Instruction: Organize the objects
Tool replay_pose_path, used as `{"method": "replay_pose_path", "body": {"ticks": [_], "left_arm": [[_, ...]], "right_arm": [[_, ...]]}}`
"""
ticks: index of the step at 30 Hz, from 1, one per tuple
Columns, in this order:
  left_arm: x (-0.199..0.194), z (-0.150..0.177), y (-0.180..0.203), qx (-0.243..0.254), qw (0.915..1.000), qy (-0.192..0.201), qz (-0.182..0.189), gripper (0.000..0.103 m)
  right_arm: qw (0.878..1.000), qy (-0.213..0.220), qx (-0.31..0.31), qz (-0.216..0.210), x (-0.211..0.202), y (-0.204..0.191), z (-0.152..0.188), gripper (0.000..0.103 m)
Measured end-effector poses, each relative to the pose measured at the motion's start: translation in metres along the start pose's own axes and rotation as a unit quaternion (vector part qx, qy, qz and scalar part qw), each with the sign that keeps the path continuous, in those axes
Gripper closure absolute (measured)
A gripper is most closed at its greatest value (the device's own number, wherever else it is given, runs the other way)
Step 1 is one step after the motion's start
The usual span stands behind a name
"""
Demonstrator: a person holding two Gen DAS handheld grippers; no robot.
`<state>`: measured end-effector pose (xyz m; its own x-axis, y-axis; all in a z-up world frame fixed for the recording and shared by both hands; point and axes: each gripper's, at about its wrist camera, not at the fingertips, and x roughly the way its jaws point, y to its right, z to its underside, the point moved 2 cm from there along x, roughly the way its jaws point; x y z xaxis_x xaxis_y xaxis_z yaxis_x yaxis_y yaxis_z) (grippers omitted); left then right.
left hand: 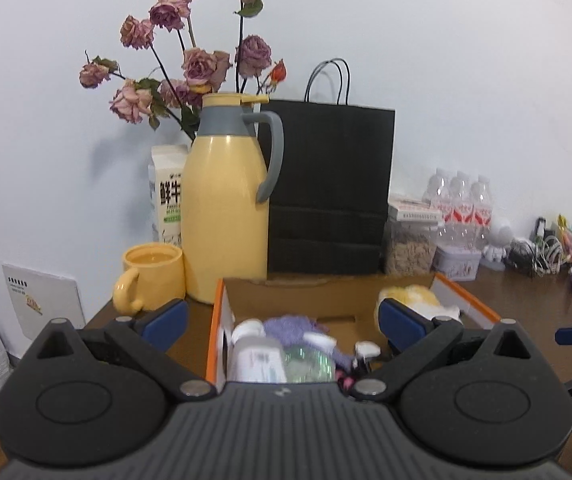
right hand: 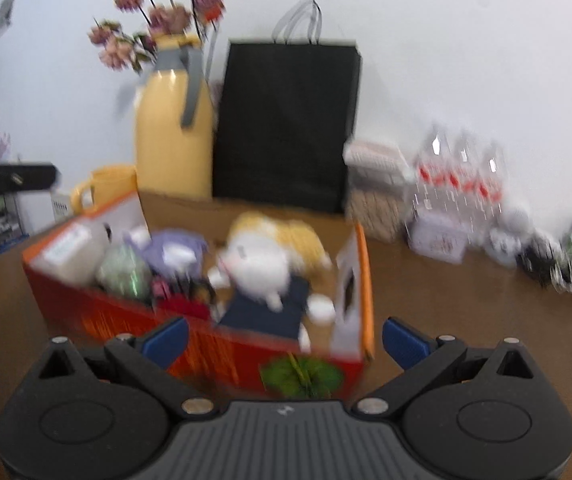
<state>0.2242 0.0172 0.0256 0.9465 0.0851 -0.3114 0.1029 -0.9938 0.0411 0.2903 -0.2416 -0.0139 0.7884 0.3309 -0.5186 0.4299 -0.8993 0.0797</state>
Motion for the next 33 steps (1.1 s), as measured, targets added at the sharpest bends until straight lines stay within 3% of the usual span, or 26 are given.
{"method": "replay_pose_path", "body": {"ticks": [6,10,13,18,22,27,31,33], "left_arm": [[-0.013,0.026,0.001,0.003,0.9992,-0.039,0.013,0.000],[-0.017,0.043,0.002,0.001,0.9984,-0.053,0.017,0.000],[-0.019,0.054,0.003,-0.004,0.9977,-0.064,0.019,0.000],[-0.018,0.065,0.004,-0.015,0.9968,-0.075,0.025,0.000],[-0.017,0.070,0.006,-0.026,0.9964,-0.074,0.031,0.000],[-0.024,0.077,0.011,-0.039,0.9961,-0.055,0.056,0.000],[-0.023,0.080,0.015,-0.034,0.9957,-0.056,0.066,0.000],[-0.021,0.082,0.014,-0.034,0.9953,-0.059,0.068,0.000]], "right_arm": [[0.998,-0.055,0.018,-0.002,0.012,0.006,0.038,0.000],[0.997,-0.066,0.029,-0.010,0.022,0.000,0.049,0.000],[0.997,-0.067,0.035,-0.017,0.030,-0.007,0.049,0.007],[0.996,-0.065,0.056,-0.026,0.041,-0.013,0.045,0.033],[0.997,-0.062,0.051,-0.013,0.047,-0.019,0.048,0.042],[0.997,-0.048,0.049,-0.020,0.043,-0.020,0.050,0.083],[0.997,-0.047,0.054,-0.017,0.042,-0.018,0.050,0.100],[0.997,-0.044,0.060,-0.016,0.041,-0.016,0.051,0.102]]}}
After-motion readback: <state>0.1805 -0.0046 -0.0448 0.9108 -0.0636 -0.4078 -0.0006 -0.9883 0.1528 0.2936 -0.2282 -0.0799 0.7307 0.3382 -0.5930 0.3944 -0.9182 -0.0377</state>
